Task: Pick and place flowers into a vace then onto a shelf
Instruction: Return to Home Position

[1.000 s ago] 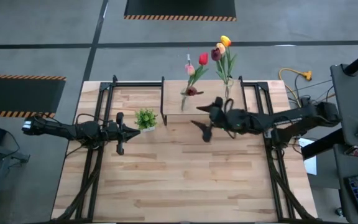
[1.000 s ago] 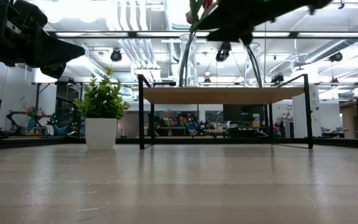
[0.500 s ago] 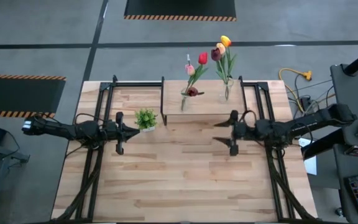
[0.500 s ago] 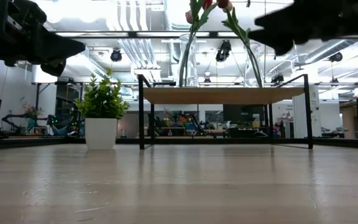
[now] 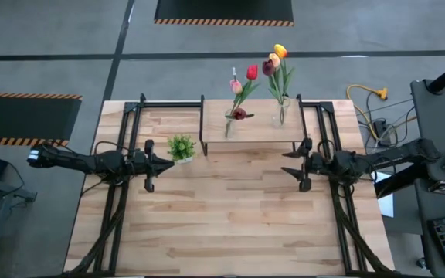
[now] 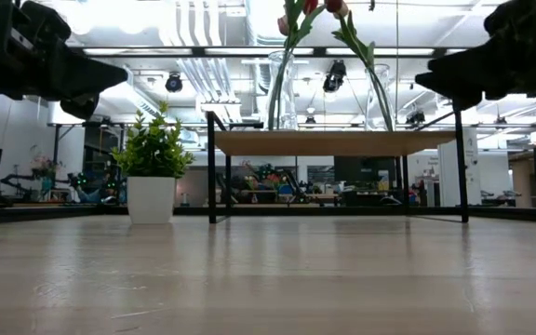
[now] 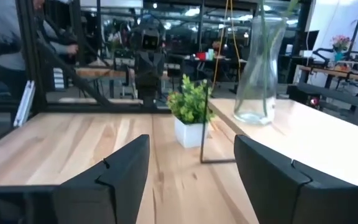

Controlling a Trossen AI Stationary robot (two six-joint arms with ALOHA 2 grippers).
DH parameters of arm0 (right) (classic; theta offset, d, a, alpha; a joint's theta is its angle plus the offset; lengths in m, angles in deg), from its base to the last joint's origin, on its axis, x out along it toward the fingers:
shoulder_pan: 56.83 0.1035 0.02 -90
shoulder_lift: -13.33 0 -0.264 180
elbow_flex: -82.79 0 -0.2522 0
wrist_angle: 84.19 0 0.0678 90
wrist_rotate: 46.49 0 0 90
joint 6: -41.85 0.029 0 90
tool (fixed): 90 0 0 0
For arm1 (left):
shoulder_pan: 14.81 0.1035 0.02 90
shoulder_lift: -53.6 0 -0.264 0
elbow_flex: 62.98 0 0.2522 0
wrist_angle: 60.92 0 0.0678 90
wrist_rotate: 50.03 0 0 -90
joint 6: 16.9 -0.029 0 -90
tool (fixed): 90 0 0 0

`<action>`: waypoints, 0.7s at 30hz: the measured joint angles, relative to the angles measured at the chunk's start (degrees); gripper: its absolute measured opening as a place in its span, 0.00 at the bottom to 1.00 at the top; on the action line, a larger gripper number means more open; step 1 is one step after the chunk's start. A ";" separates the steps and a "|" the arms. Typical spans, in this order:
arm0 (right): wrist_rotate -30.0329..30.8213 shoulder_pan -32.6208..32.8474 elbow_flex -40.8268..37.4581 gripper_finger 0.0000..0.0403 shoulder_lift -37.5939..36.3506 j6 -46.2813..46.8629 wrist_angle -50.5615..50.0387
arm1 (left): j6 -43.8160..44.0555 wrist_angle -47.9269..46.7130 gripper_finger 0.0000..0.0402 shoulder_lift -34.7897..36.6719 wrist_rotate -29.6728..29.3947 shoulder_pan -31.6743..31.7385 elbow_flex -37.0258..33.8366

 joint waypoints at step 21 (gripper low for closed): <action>1.39 -0.25 -0.05 0.56 -25.90 -3.92 -21.70 | -2.34 3.98 0.01 -0.03 5.13 4.92 2.12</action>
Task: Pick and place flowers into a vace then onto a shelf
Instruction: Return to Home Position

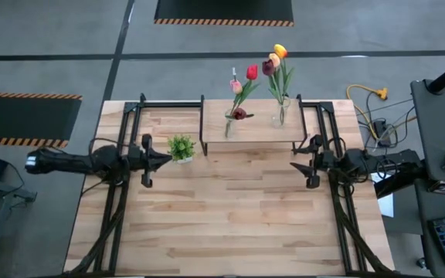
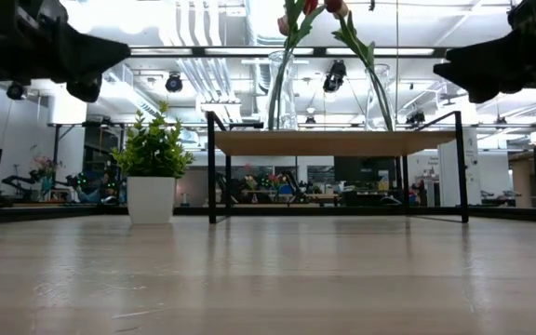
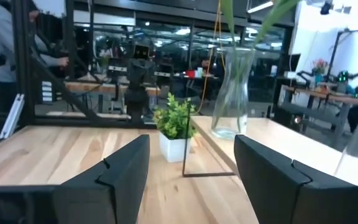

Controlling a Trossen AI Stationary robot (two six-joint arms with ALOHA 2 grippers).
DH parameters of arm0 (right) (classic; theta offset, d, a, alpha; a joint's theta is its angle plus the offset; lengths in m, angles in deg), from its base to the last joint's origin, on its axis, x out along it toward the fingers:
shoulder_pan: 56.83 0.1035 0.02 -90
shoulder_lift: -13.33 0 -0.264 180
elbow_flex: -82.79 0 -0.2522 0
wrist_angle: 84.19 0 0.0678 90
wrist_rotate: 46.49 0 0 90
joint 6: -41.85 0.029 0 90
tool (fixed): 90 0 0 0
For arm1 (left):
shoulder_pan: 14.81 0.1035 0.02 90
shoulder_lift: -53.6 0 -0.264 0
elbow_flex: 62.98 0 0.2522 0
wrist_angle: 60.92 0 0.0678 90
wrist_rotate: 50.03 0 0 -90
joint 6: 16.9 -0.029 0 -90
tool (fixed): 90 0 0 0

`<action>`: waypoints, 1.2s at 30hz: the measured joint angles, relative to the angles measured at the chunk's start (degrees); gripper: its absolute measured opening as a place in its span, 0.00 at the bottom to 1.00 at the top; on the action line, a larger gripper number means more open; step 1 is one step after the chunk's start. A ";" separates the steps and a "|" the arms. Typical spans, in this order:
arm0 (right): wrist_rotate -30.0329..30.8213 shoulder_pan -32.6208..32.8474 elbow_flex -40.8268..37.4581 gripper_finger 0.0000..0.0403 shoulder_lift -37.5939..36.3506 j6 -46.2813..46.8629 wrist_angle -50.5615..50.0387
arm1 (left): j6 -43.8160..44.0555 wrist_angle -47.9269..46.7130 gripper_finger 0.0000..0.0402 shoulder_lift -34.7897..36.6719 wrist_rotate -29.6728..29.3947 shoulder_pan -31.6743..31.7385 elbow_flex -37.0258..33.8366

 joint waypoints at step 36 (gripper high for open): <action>-0.22 -0.03 1.17 0.03 1.55 5.88 -7.72 | 3.62 -15.92 0.01 15.52 8.89 7.84 -3.01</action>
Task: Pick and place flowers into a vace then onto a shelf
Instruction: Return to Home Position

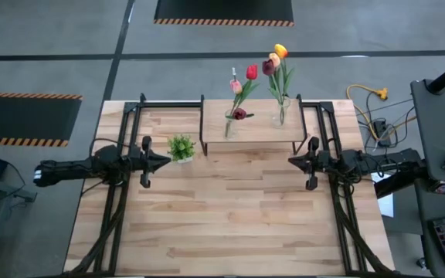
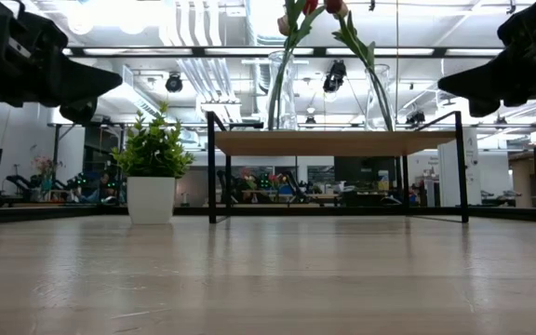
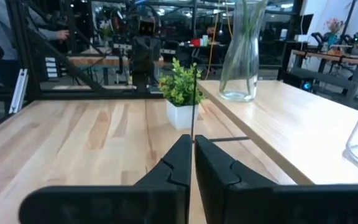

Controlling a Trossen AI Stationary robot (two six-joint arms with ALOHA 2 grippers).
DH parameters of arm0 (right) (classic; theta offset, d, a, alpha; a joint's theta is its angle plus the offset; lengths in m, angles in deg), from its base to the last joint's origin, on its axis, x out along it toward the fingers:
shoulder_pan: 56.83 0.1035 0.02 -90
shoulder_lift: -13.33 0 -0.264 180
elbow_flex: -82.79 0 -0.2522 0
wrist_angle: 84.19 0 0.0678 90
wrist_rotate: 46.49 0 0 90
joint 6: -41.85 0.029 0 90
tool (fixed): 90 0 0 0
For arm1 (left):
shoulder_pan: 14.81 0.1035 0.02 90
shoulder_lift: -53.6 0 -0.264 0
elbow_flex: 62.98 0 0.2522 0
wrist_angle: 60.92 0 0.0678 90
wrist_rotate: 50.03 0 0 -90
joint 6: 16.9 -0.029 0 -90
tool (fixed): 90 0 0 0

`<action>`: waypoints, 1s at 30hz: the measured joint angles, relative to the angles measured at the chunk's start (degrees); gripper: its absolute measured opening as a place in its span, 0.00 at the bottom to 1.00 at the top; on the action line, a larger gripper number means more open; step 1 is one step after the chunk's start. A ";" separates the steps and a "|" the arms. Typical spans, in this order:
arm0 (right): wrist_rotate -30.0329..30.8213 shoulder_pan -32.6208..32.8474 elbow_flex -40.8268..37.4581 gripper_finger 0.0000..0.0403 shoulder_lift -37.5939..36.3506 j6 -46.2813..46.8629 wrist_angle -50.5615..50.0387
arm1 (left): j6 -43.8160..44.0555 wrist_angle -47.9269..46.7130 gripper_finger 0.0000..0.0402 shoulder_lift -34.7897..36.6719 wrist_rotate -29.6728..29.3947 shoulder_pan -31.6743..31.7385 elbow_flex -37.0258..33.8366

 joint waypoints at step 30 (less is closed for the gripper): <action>0.44 0.00 0.00 0.03 0.97 -1.11 0.09 | -2.61 -0.87 0.01 -4.39 -0.48 0.00 0.07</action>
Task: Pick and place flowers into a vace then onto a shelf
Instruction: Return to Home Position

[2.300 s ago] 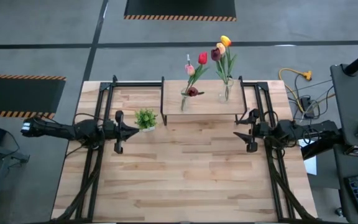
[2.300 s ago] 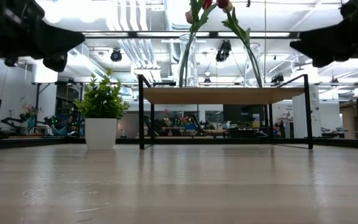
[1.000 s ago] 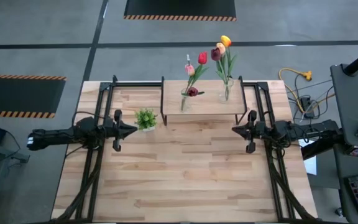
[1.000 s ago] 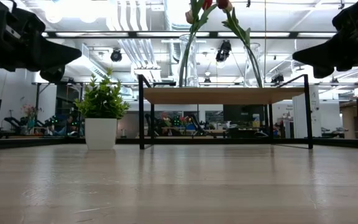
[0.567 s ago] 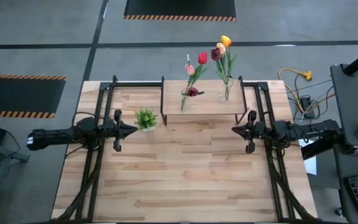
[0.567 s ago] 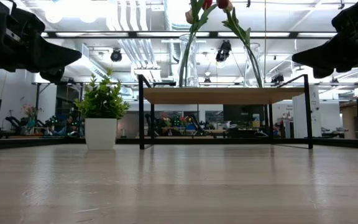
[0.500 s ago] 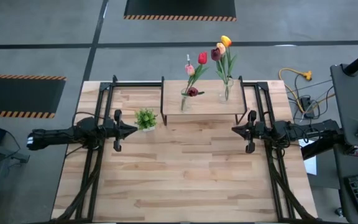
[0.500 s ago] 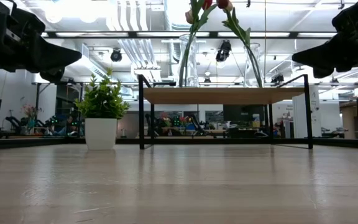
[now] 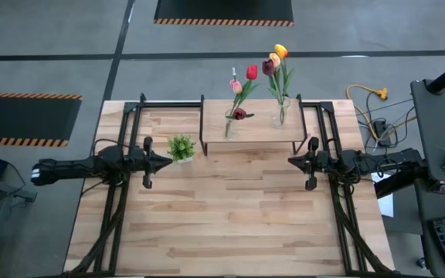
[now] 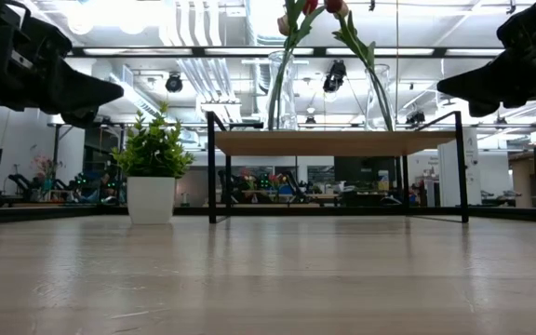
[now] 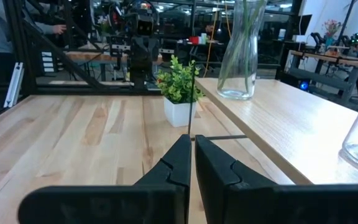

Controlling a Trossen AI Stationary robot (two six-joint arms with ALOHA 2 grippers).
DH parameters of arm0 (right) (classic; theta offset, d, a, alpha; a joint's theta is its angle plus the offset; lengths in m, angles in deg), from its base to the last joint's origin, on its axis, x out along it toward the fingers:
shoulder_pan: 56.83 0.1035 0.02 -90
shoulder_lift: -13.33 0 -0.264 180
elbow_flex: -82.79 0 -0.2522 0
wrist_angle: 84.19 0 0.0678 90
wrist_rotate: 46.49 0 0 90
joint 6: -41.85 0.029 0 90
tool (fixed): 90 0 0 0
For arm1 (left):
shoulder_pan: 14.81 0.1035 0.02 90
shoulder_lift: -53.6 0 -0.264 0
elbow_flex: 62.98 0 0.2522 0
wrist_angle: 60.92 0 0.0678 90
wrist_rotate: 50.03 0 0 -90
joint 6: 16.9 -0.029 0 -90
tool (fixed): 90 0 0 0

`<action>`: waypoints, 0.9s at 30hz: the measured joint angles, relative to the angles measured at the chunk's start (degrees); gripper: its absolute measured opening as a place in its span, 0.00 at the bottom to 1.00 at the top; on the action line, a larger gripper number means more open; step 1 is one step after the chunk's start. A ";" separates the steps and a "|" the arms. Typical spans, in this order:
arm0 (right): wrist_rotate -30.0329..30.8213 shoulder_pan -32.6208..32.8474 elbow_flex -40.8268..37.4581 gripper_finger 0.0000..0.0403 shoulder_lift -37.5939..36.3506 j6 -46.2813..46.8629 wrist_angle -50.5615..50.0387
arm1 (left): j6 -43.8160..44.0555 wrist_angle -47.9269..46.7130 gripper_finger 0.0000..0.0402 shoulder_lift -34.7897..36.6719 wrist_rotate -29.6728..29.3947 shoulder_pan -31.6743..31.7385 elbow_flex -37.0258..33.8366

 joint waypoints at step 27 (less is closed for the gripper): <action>-0.02 0.00 0.00 0.03 0.00 0.00 0.04 | 0.02 -0.02 0.01 -6.30 0.00 -0.01 0.00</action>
